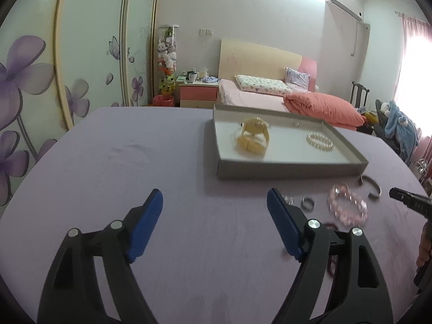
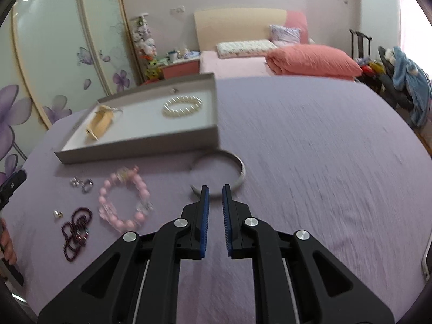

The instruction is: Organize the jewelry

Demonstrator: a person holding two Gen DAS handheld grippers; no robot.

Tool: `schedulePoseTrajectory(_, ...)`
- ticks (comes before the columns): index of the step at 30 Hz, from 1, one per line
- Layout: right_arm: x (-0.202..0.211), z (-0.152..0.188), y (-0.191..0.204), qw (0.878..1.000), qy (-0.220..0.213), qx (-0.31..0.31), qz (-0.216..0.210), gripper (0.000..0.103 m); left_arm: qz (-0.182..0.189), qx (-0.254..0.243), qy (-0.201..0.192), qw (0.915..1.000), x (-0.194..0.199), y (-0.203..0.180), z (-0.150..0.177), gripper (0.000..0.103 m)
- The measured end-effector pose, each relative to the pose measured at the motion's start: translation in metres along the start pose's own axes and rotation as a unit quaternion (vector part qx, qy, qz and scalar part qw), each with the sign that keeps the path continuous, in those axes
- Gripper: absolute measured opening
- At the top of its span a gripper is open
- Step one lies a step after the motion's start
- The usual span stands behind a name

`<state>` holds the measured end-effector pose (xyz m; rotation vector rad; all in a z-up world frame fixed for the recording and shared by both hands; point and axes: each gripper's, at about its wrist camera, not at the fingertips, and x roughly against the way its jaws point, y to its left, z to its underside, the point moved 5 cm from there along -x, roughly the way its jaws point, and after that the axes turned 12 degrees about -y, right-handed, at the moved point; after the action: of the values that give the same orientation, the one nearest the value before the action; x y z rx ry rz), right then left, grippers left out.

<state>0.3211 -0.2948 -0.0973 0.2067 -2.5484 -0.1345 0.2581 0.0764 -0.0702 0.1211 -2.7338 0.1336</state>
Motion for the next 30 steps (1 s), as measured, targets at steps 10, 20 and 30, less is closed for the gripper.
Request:
schedulePoseTrajectory(10,-0.014,0.008,-0.002,1.0,0.017,0.023,0.009,0.06,0.007,0.006,0.006,0.9999,0.002,-0.005,0.008,0.078)
schedulePoseTrajectory(20,-0.033,0.009,-0.008,0.998,0.051,0.032,0.003,0.064,0.016,0.01,0.012,0.9998,-0.006,-0.011,0.005,0.079)
schedulePoseTrajectory(30,-0.047,0.005,0.004,0.996,0.062,0.066,0.008,0.073,0.018,0.01,0.015,0.9997,-0.01,-0.013,0.005,0.079)
